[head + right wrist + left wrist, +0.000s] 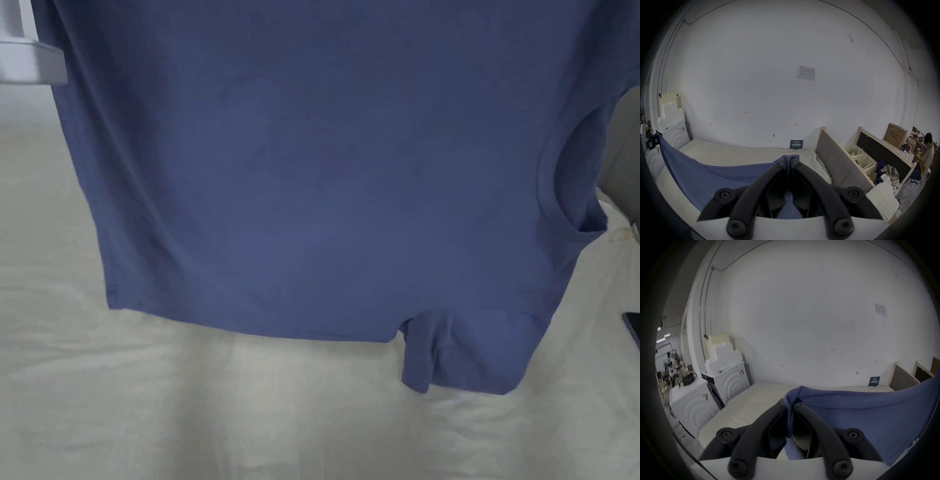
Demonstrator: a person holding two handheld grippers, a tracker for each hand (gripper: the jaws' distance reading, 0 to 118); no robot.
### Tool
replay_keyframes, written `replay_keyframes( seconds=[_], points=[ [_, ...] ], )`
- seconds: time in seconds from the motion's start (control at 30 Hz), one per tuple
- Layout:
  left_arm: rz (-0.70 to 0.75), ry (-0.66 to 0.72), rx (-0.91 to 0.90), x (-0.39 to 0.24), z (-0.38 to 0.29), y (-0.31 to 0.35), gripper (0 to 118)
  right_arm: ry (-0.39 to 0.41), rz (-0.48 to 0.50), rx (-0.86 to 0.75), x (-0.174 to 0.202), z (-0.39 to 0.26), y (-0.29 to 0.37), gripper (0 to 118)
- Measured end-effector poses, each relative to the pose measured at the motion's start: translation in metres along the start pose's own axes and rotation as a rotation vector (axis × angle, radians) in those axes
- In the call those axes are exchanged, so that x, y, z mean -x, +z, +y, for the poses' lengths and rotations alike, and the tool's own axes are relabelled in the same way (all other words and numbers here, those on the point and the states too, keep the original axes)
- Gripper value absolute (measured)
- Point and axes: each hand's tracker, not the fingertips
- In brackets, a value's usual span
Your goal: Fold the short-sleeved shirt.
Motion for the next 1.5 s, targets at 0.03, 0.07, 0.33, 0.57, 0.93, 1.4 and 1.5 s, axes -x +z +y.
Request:
replay_keyframes(
  seconds=[0.03,0.07,0.33,0.57,0.93,1.4,1.5],
  points=[
    [0.0,0.005,-0.006,-0.003,0.006,-0.008,3,-0.008,-0.012,-0.014,0.003,0.005,-0.009,3],
    [0.009,-0.002,-0.013,-0.008,0.012,-0.013,3,-0.015,-0.018,-0.027,0.006,0.009,-0.019,3],
    [0.087,-0.032,-0.137,-0.035,0.051,-0.093,3,0.006,-0.1,-0.116,0.036,0.054,-0.098,3],
    [0.149,-0.077,-0.185,-0.061,0.04,-0.159,3,0.003,-0.15,-0.208,0.059,0.078,-0.147,3],
    [0.155,-0.148,-0.127,-0.119,-0.046,-0.249,3,0.056,-0.205,-0.141,0.075,0.006,-0.244,2],
    [0.006,-0.32,0.313,-0.143,-0.316,-0.288,3,0.04,-0.14,0.376,0.075,-0.277,-0.331,3],
    [-0.021,-0.284,0.417,-0.136,-0.366,-0.274,3,0.002,-0.115,0.47,0.074,-0.331,-0.323,2]
  ],
)
